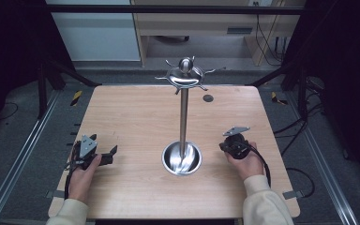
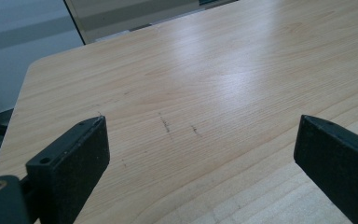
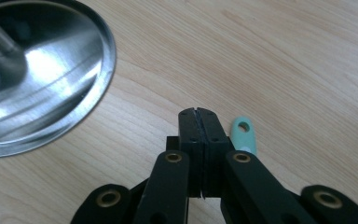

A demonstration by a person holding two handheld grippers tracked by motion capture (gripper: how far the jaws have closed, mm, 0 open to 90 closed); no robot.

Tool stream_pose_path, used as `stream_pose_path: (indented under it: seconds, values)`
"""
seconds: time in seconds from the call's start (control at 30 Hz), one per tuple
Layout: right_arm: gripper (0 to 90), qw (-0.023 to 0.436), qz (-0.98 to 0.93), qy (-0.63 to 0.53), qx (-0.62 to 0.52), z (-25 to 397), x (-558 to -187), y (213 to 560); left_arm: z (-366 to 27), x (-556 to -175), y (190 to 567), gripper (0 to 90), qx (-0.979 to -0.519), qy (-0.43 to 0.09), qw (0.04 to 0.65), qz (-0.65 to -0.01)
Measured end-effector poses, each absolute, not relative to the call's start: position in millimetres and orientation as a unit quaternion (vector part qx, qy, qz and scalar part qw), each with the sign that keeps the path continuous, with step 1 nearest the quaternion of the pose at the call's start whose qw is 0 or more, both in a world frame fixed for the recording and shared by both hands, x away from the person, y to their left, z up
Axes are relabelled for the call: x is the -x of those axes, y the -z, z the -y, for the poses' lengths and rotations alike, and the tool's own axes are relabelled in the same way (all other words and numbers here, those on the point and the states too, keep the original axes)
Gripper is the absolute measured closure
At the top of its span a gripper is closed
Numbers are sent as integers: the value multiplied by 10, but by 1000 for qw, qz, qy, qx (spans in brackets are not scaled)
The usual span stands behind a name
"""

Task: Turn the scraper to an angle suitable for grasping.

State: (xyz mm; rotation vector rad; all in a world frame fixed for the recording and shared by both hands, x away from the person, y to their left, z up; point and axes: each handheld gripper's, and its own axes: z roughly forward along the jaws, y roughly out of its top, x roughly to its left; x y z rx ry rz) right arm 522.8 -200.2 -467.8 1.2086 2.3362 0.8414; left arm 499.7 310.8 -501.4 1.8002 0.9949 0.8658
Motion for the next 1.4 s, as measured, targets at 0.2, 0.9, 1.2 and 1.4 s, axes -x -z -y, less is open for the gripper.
stream_pose_path:
  seconds: [0.2,0.9,1.2,1.4]
  values:
    - [900,185,-831,-276,-447,2021,-5275,4742,-3102,-4997,5013,32,-727,-347,439,-398]
    - [900,181,-825,-246,-475,2129,-5344,4812,-3091,-4998,5013,34,-729,-344,439,-396]
    - [900,193,-801,-234,-516,2314,-5365,4811,-3087,-4998,5014,34,-730,-344,439,-395]
    - [894,194,-796,-244,-520,2344,-5351,4789,-3086,-4998,5013,34,-731,-344,438,-395]
